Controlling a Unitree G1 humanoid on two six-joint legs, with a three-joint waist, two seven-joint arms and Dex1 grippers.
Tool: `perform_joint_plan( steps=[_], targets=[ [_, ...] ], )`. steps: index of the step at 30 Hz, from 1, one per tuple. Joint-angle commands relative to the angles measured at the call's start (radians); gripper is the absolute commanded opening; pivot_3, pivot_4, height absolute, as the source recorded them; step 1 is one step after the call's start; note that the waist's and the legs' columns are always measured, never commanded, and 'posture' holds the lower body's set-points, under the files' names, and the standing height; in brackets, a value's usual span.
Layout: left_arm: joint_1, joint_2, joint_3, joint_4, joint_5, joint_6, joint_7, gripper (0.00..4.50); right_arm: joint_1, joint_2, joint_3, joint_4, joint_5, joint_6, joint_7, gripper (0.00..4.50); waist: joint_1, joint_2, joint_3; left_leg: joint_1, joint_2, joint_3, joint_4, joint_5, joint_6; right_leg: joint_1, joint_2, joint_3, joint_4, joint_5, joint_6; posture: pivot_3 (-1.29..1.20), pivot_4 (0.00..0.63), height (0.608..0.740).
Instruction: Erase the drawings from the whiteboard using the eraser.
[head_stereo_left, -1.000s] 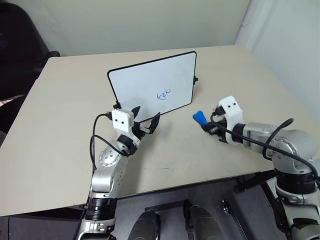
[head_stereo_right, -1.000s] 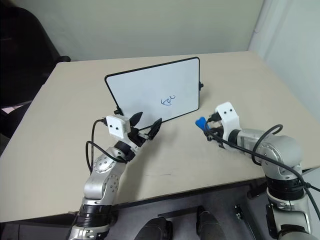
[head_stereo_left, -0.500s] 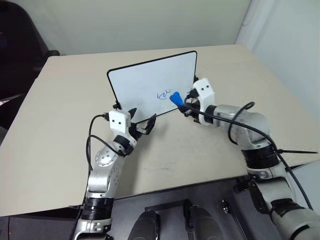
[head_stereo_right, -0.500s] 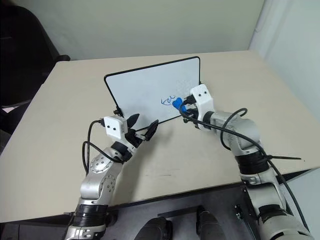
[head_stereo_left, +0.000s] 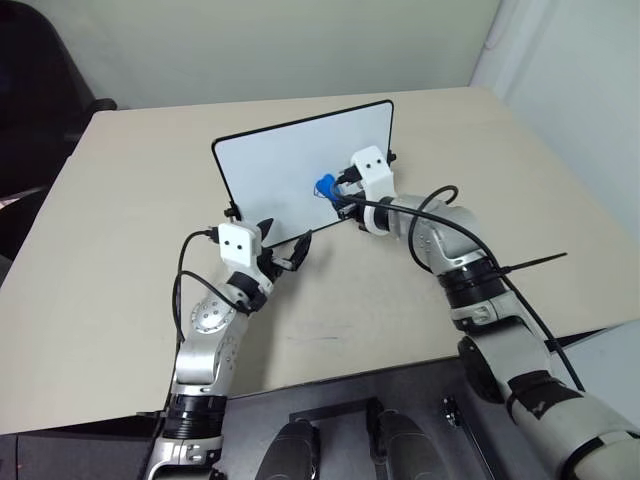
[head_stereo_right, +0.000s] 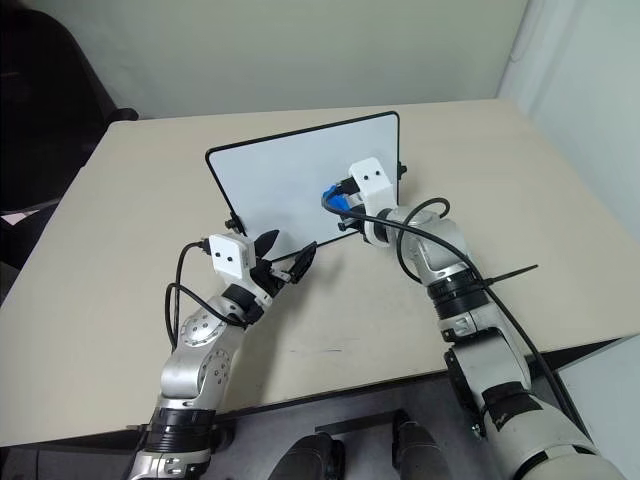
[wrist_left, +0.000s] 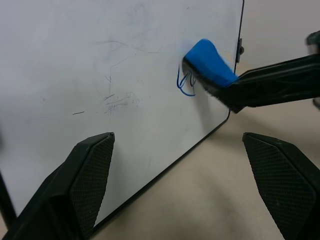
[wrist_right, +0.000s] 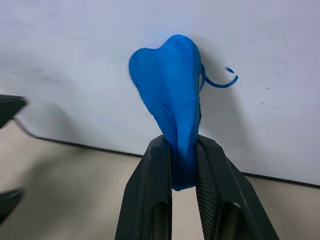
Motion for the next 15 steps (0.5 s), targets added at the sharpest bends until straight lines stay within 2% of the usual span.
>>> perform_joint_plan(
  steps=[1, 5, 15],
  targets=[
    [-0.002, 0.004, 0.01, -0.04, -0.007, -0.006, 0.002, 4.5, -0.047, 0.025, -0.013, 0.037, -0.037, -0.048, -0.011, 0.33, -0.001, 0.0, 0.0, 0.0, 0.0, 0.0, 0.0, 0.0, 0.0, 0.0, 0.0, 0.0, 0.0, 0.0, 0.0, 0.0, 0.15, 0.74],
    [-0.001, 0.004, 0.01, -0.045, -0.008, -0.004, 0.001, 4.5, -0.035, 0.049, 0.05, -0.002, -0.064, -0.046, 0.05, 0.33, -0.003, 0.0, 0.0, 0.0, 0.0, 0.0, 0.0, 0.0, -0.001, 0.0, 0.0, 0.0, 0.0, 0.0, -0.001, 0.0, 0.15, 0.74],
    [0.005, 0.003, 0.007, -0.058, -0.006, -0.005, 0.003, 4.5, -0.038, 0.078, 0.093, -0.009, -0.106, -0.041, 0.101, 0.33, -0.01, 0.0, 0.0, 0.0, 0.001, 0.0, 0.0, 0.001, -0.002, -0.001, 0.001, -0.001, 0.001, 0.001, -0.003, 0.0, 0.15, 0.74]
  ],
)
